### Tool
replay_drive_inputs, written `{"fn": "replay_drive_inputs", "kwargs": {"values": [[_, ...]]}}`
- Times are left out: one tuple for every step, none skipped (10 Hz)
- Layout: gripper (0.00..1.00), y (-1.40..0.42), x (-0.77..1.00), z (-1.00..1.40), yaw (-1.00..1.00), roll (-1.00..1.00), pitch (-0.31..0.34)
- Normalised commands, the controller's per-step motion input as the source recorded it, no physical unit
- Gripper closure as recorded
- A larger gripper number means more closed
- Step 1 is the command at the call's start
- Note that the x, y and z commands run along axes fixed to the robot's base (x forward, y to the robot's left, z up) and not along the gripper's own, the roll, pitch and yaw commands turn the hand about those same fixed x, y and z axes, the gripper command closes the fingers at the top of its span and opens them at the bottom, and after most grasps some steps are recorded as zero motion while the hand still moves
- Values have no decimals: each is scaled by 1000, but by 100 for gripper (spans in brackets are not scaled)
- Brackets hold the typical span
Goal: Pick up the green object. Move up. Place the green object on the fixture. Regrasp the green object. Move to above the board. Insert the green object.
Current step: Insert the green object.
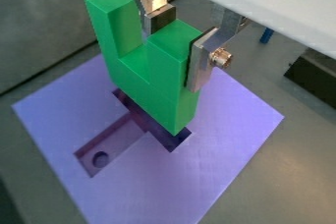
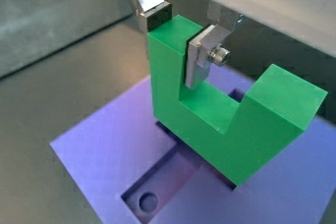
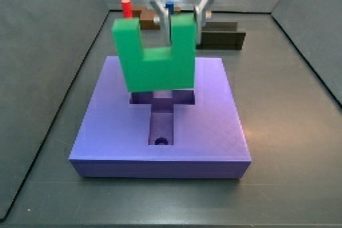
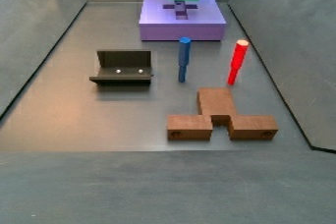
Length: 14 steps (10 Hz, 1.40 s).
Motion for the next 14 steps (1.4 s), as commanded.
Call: {"fn": "replay_drive_inputs", "kwargs": {"values": [[100, 0, 86, -269, 0, 164, 0], [100, 0, 0, -257, 0, 76, 0], [100, -63, 111, -91, 0, 63, 4], [100, -14, 154, -23, -37, 30, 20], [100, -157, 209, -31, 0, 26, 31], [100, -160, 254, -54, 0, 73, 41], [100, -11, 154, -123, -17, 70, 19], [100, 0, 83, -151, 0, 43, 0], [100, 0, 3, -151, -6, 110, 1], [100, 0, -49, -131, -57, 74, 3], [100, 0, -140, -154, -86, 7, 0], [100, 0, -254, -169, -14, 0, -3], [100, -9, -249, -123, 0, 23, 0], [100, -11, -266, -109, -11, 93, 4]]}}
